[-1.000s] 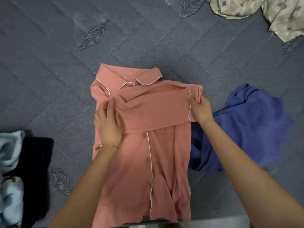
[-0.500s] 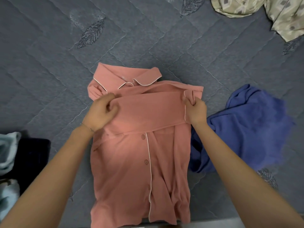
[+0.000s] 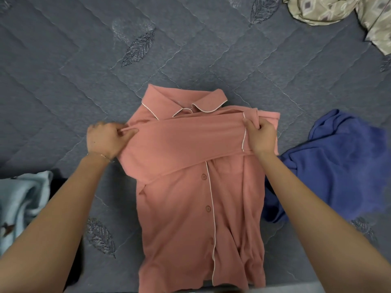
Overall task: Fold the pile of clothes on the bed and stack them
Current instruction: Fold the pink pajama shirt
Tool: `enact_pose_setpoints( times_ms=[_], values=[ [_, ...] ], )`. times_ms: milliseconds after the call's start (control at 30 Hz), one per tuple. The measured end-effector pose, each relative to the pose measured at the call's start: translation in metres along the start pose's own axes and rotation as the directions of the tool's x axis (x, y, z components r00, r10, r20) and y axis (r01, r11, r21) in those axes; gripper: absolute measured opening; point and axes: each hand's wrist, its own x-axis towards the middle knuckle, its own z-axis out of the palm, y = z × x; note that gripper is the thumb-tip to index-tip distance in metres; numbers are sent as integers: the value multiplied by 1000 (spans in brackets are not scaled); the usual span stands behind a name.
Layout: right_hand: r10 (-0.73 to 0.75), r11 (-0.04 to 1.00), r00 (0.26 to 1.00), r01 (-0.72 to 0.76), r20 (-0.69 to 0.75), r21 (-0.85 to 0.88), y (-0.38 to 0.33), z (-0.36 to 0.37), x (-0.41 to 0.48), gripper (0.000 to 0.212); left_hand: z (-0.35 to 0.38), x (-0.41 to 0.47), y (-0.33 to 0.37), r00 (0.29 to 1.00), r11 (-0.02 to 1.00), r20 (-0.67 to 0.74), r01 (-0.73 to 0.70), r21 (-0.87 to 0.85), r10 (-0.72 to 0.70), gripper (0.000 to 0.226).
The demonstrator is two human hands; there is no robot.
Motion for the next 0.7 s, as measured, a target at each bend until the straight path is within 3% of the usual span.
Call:
enact_pose_setpoints(
  times_ms=[67, 133, 233, 333, 467, 567, 700],
  values=[
    [31, 999, 998, -32, -48, -31, 2, 0, 1, 49, 4, 4, -9, 999, 999, 2, 34, -29, -34, 56],
    [47, 995, 997, -53, -64, -83, 8, 1, 2, 48, 9, 6, -12, 998, 996, -34, 57, -71, -60, 46],
    [-4, 987, 996, -10, -86, -162, 11, 4, -5, 20, 20, -1, -3, 993, 994, -108, 27, -103, -38, 24],
    [-165, 944, 982, 131, -88, -302, 12, 9, -20, 71, 32, -17, 17, 978, 986, -164, -143, -88, 127, 40],
    [-391, 817, 914, 398, 107, -417, 11, 20, -52, 70, 49, -49, 55, 976, 966, 54, -200, -163, 211, 62],
    [-430, 763, 878, 478, 211, -435, 22, 29, -75, 65, 68, -79, 73, 938, 933, 12, -344, -107, 347, 61],
    [-406, 700, 845, 533, 349, -476, 46, 34, -103, 65, 81, -120, 83, 942, 942, -25, -335, -1, 334, 62]
  ],
)
